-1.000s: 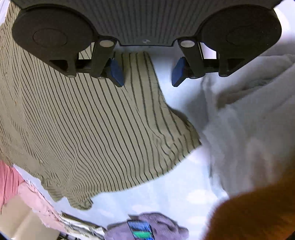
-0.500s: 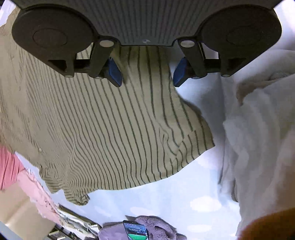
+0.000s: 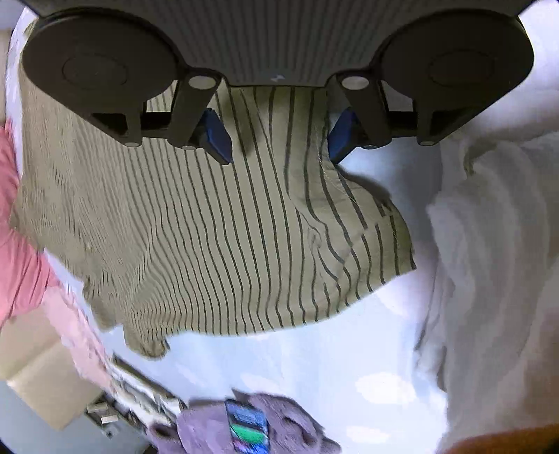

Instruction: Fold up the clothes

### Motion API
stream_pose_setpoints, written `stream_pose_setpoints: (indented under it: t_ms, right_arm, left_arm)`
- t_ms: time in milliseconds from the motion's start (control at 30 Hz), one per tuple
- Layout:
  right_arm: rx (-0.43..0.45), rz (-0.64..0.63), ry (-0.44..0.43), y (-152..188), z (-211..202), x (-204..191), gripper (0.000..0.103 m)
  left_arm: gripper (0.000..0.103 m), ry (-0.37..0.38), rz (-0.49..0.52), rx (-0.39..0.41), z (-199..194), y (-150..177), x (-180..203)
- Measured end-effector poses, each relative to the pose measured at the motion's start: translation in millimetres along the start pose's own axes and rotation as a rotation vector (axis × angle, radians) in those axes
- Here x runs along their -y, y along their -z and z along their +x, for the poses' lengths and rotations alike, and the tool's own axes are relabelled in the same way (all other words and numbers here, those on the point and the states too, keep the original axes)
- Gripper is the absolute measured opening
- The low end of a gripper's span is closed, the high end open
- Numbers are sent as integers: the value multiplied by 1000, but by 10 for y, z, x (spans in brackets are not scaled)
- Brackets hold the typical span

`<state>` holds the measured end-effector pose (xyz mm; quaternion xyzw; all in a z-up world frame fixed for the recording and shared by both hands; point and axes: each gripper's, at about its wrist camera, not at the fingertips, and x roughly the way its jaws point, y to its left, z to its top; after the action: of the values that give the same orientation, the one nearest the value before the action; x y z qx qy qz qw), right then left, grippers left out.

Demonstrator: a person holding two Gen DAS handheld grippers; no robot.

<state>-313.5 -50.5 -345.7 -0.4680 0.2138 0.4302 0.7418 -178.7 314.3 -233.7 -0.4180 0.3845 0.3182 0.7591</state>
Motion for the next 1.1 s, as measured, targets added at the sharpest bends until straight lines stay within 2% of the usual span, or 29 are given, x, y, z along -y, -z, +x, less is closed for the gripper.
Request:
stream_pose_setpoints:
  t_ms: [100, 167, 233, 300, 333, 367, 567, 633, 767, 833, 900, 1033, 1100]
  right_arm:
    - [1, 5, -4, -32, 31, 13, 35]
    - [3, 14, -6, -43, 42, 12, 35]
    - [4, 22, -10, -54, 53, 13, 35]
    - [6, 27, -11, -68, 60, 16, 35]
    - [7, 31, -12, -74, 61, 20, 35]
    - [8, 35, -12, -75, 60, 23, 35]
    - [7, 52, -12, -61, 60, 20, 35]
    - [9, 60, -11, -57, 54, 18, 35]
    - [21, 76, -7, -40, 29, 6, 35]
    - [35, 88, -2, -26, 0, 12, 35]
    - [55, 114, 7, -1, -43, 47, 35]
    - [81, 173, 28, 61, -107, 167, 35]
    - [92, 200, 39, 91, -130, 239, 35]
  left_arm:
    - [57, -15, -59, 48, -27, -19, -81]
    - [48, -18, -94, 72, -35, -32, -127]
    - [25, -10, -109, 87, -39, -41, -142]
    - [19, 15, -114, 100, -54, -45, -146]
    - [9, 29, -116, 107, -62, -47, -147]
    - [4, 46, -109, 115, -79, -49, -136]
    - [1, 45, 18, 166, -231, -20, 88]
    - [1, 59, 87, 202, -315, 18, 239]
    - [1, 61, 315, 275, -453, 93, 811]
    - [2, 11, 494, 315, -499, 104, 1283]
    - [2, -18, 632, 327, -471, 190, 1757]
    - [2, -4, 812, 284, -308, 507, 2577]
    - [2, 10, 911, 210, -170, 735, 2912]
